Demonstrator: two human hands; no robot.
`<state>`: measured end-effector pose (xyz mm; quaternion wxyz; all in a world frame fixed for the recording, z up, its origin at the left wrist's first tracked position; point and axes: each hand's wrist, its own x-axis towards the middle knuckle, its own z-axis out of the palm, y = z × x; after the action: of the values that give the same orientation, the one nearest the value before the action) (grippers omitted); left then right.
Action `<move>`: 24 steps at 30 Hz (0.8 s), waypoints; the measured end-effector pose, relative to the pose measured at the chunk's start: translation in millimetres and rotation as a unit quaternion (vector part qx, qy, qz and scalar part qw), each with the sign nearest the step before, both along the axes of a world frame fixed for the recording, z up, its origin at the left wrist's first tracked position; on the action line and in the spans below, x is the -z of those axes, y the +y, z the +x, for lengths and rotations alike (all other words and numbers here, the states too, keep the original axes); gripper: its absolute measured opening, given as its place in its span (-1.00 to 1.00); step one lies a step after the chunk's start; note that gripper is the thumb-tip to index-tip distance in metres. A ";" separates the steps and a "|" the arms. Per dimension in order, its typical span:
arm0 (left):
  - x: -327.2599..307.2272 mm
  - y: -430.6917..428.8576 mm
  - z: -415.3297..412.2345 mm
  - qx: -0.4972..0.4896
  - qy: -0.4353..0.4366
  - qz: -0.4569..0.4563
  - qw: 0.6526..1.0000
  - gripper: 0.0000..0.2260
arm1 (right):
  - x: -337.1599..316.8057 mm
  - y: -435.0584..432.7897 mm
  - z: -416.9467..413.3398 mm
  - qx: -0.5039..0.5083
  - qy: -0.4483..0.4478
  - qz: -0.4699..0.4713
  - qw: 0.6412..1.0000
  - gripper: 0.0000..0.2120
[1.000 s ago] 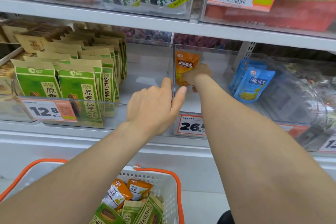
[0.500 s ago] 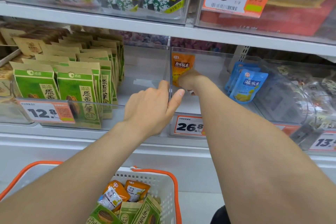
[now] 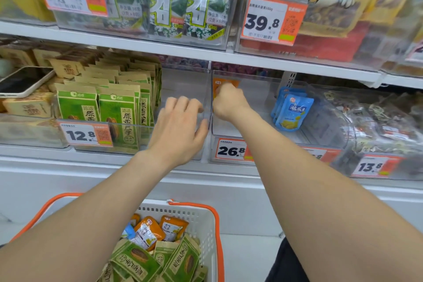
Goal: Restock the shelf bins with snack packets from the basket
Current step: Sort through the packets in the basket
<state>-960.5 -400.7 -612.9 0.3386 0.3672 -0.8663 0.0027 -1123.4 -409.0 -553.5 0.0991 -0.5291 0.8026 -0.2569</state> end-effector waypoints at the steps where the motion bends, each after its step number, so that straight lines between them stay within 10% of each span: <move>1: -0.5 1.9 4.6 -0.011 0.013 -0.015 1.000 -0.76 | -1.8 9.3 8.8 0.015 -0.004 -0.030 0.999 -0.84; 10: 8.7 36.0 53.4 -0.084 -0.214 0.101 0.968 -0.66 | 22.6 78.9 90.0 -0.089 0.227 -0.155 0.957 -0.86; 19: 85.5 21.5 108.9 -0.056 -0.570 0.338 0.747 -0.77 | 99.3 87.0 128.0 -0.327 0.329 0.178 0.868 -0.93; 24: 99.8 12.9 107.4 -0.041 -0.541 0.330 0.773 -0.84 | 163.8 77.2 126.4 -0.359 0.331 0.345 0.802 -0.91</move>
<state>-853.1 -387.8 -712.8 -0.3280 0.4293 -0.8385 -0.0714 -997.1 -331.9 -717.3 0.0879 -0.7631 0.5751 0.2815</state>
